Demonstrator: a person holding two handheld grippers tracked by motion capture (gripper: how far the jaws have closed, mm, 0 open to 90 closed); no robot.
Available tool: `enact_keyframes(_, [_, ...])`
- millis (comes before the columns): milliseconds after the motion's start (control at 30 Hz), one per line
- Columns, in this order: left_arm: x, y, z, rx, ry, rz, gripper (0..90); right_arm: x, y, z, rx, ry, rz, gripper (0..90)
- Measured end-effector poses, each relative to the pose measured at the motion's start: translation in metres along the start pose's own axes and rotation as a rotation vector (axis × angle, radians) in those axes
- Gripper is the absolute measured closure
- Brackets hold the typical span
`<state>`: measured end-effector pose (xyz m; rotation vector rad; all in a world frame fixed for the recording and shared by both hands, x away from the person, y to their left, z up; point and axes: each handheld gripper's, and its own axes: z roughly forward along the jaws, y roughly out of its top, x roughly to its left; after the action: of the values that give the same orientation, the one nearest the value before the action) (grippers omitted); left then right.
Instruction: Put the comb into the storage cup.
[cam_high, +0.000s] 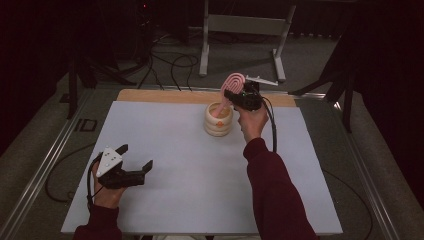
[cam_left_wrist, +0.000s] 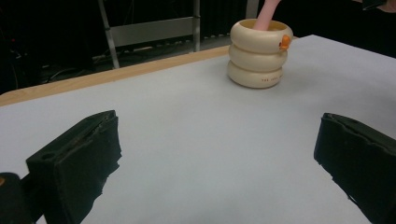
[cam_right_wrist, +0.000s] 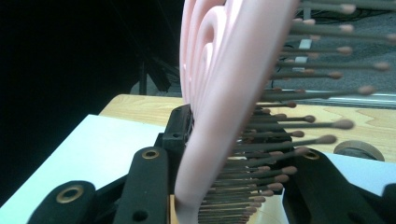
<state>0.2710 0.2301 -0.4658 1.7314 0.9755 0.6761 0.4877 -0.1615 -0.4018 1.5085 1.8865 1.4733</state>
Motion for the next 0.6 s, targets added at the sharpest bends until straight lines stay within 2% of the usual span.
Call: enact_keyframes(600, [-0.0002,-0.0001,0.0002,0.001,0.0,-0.001,1.0,0.0015,-0.0093,0.006,0.021,-0.01,-0.016,63.3])
